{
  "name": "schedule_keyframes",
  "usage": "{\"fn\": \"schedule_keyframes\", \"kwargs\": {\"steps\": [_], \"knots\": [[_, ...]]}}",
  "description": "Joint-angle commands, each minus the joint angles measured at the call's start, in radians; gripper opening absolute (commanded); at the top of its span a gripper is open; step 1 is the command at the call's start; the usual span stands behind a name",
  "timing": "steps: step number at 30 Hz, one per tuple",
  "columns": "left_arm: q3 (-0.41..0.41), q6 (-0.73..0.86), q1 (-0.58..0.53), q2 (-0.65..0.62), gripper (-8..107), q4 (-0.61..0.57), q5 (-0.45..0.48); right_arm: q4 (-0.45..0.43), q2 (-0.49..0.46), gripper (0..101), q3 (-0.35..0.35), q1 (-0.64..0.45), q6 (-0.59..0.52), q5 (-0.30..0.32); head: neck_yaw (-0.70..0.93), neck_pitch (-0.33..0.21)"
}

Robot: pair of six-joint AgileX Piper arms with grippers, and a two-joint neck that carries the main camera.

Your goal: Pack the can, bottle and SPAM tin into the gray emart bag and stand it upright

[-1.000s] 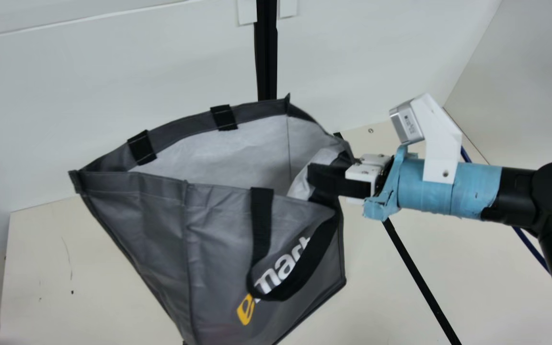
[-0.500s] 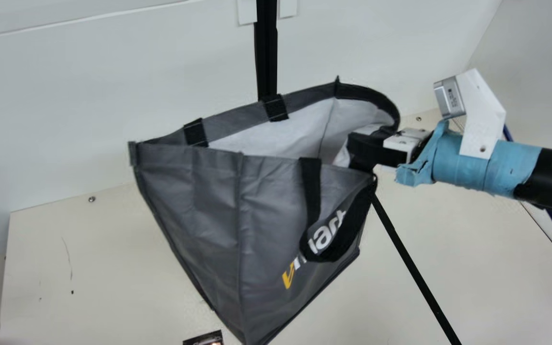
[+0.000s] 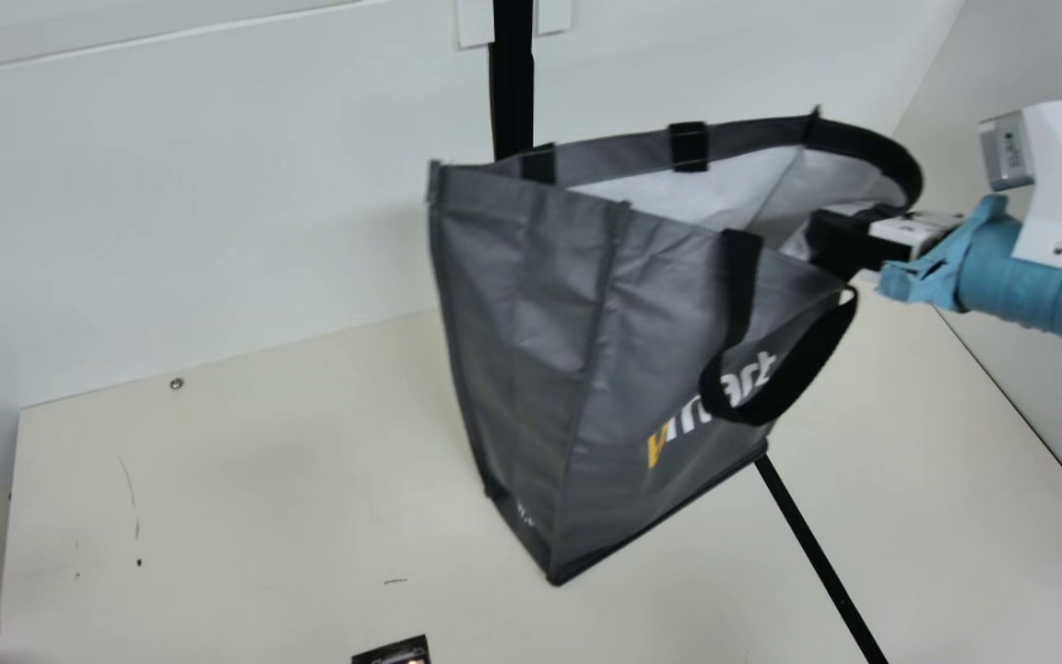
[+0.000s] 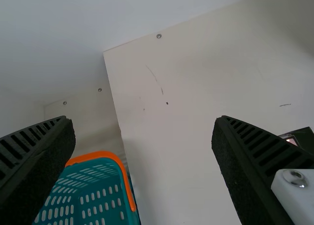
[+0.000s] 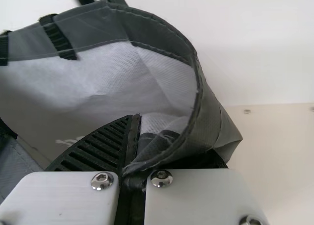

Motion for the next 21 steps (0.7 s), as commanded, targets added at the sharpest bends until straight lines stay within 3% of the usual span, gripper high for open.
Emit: {"fn": "schedule_keyframes", "kwargs": {"steps": [1,21], "knots": [[0.0,0.0,0.0,0.0,90,0.0,0.0,-0.014,0.016,0,-0.024,-0.04,-0.003,-0.007,-0.002,-0.023],[0.0,0.0,0.0,0.0,90,0.0,0.0,-0.115,0.195,0,-0.286,-0.234,-0.029,-0.098,-0.002,-0.023]]}}
